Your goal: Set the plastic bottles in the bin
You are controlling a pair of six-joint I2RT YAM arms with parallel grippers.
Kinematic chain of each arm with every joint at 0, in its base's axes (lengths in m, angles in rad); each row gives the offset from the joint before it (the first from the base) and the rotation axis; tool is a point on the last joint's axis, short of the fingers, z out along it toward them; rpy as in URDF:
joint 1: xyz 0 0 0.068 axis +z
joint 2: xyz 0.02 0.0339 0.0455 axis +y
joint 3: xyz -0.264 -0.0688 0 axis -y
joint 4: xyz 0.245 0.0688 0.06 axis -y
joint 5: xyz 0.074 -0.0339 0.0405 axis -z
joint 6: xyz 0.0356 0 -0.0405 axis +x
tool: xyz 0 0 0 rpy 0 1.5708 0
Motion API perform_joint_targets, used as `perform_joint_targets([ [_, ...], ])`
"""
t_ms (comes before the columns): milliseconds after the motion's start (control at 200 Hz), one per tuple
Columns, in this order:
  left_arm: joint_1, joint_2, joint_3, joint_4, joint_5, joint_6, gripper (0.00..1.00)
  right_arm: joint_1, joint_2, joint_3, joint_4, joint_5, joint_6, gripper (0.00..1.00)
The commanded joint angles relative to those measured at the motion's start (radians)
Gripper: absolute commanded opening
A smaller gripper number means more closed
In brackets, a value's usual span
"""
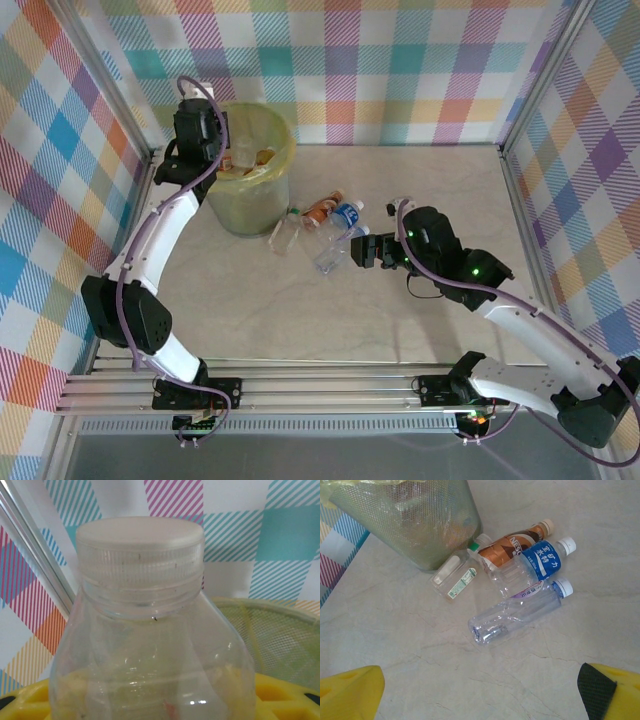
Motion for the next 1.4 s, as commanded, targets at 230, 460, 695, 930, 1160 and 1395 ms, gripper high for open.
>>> perform_joint_targets([
  [230, 0.015, 0.024, -0.098, 0.088, 0.053, -0.083, 0.65, 0.003, 0.010, -0.006, 0.022, -0.005, 0.007, 1.00],
  [460, 0.015, 0.049, -0.117, 0.072, 0.052, -0.112, 0.77, 0.003, 0.022, -0.005, 0.020, -0.014, 0.007, 1.00],
  [695, 0.015, 0.023, -0.065, 0.000, 0.088, -0.135, 0.80, 0.002, 0.027, 0.001, 0.018, -0.012, 0.002, 1.00],
  [930, 0.014, -0.062, 0.033, -0.157, 0.184, -0.206, 0.88, -0.001, 0.069, 0.035, -0.025, 0.005, 0.032, 1.00],
  [1160, 0.005, -0.211, 0.013, -0.250, 0.314, -0.296, 1.00, -0.044, 0.124, 0.064, -0.098, 0.034, 0.156, 1.00],
  [1395, -0.006, -0.462, -0.309, -0.132, 0.389, -0.467, 1.00, -0.151, 0.238, 0.032, -0.080, -0.128, 0.310, 1.00],
])
